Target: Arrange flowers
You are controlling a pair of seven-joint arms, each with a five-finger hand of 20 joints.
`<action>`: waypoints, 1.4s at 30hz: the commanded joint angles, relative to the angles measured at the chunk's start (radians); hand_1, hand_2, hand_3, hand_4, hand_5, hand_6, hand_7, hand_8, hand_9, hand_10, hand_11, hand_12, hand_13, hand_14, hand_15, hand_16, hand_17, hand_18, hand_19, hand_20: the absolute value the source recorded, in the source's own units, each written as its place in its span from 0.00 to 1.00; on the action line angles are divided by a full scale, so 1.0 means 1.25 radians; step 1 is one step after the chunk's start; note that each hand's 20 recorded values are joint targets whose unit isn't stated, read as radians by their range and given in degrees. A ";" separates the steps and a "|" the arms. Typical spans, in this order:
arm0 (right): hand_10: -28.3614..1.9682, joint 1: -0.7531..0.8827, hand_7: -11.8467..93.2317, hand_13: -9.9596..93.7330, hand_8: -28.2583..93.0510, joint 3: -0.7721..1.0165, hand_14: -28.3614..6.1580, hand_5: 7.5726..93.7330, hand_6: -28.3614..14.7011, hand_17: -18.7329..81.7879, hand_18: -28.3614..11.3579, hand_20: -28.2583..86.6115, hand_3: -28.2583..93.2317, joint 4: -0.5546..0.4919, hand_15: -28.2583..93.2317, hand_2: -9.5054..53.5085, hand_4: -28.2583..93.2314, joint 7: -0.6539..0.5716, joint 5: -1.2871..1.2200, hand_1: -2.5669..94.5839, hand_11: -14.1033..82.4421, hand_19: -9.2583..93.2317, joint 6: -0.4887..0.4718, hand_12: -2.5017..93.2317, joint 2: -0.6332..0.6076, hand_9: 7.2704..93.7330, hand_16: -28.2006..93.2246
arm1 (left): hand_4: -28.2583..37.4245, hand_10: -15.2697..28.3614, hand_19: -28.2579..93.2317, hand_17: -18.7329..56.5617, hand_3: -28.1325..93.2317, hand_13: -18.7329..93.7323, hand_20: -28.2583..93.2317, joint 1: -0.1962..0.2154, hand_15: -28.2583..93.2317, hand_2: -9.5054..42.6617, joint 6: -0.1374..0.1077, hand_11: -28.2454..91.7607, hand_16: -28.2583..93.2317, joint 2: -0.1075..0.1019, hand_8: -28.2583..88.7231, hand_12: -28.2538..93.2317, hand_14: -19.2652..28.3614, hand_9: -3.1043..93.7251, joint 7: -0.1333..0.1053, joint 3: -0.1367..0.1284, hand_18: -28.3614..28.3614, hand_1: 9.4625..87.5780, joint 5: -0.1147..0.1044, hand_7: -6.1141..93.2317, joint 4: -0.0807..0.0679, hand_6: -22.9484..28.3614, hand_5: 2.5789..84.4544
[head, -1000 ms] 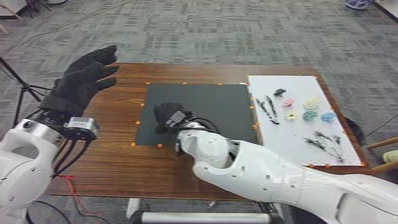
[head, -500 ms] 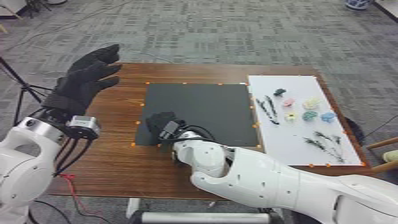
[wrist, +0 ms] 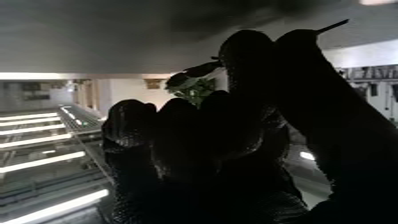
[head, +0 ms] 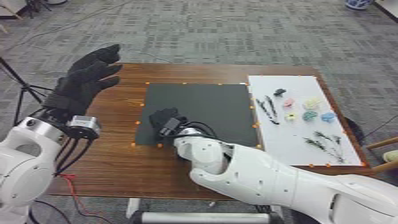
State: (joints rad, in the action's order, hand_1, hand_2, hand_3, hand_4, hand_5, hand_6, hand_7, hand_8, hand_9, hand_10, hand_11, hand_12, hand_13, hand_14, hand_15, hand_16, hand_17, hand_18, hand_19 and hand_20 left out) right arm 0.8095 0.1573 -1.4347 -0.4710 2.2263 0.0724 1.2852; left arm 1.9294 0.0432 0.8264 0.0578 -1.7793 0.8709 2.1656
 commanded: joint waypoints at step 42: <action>0.47 0.319 0.37 0.59 0.15 0.462 0.44 0.46 0.50 0.43 0.14 0.72 0.93 -0.379 0.84 0.00 0.00 -0.084 -0.085 0.21 0.42 0.88 0.176 0.28 -0.468 0.48 0.50 | 0.00 0.54 0.54 0.08 0.78 0.20 0.33 0.163 0.56 0.08 -0.036 0.38 0.19 0.065 0.16 0.40 0.64 0.17 -0.011 -0.119 0.83 0.19 0.002 0.26 0.055 0.48 0.20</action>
State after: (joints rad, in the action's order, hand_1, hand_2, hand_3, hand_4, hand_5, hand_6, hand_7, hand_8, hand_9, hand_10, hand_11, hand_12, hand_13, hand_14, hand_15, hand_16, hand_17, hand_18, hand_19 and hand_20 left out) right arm 0.9769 0.4342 -1.8343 -0.5107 2.0585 0.2281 0.9996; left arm 2.0646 0.0257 0.8739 0.0508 -1.8967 0.8707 2.2130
